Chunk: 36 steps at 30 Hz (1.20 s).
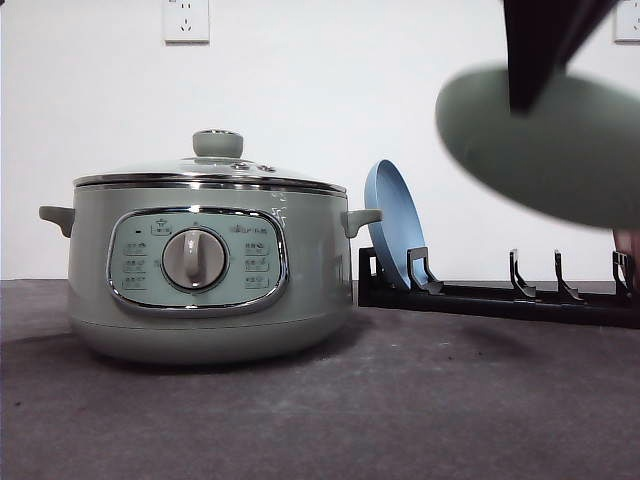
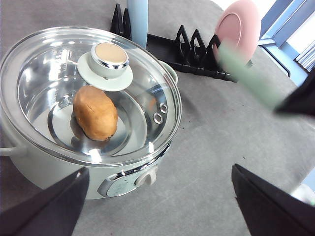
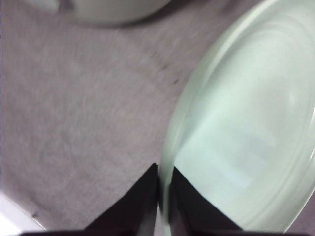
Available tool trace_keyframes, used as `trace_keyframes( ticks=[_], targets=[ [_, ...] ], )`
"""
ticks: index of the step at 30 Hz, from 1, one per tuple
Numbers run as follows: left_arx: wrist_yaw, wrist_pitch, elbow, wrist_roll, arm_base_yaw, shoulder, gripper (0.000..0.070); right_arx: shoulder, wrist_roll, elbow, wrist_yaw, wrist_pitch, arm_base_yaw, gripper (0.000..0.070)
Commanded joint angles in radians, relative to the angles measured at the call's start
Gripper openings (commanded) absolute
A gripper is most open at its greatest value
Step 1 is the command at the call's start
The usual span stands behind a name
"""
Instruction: Transfer potato from steamer to green plate
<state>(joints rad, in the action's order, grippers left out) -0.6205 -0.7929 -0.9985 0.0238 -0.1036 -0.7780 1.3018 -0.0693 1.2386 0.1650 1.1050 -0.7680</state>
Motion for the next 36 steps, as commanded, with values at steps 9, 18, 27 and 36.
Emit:
trace_keyframes(
  ticks=[9, 18, 27, 36],
  targets=[
    [-0.005, 0.009, -0.025, -0.013, -0.003, -0.006, 0.0595, 0.083, 0.038, -0.178, 0.047, -0.155, -0.160, 0.0004],
    [-0.005, 0.008, -0.025, -0.013, -0.003, -0.006, 0.0595, 0.265, 0.062, -0.193, 0.047, -0.186, -0.246, 0.0004],
    [-0.005, 0.008, -0.025, -0.013, -0.003, -0.006, 0.0595, 0.364, 0.099, -0.193, 0.034, -0.189, -0.268, 0.0011],
    [-0.005, 0.008, -0.025, -0.013, -0.003, -0.006, 0.0595, 0.364, 0.122, -0.192, 0.019, -0.187, -0.269, 0.0342]
  ],
)
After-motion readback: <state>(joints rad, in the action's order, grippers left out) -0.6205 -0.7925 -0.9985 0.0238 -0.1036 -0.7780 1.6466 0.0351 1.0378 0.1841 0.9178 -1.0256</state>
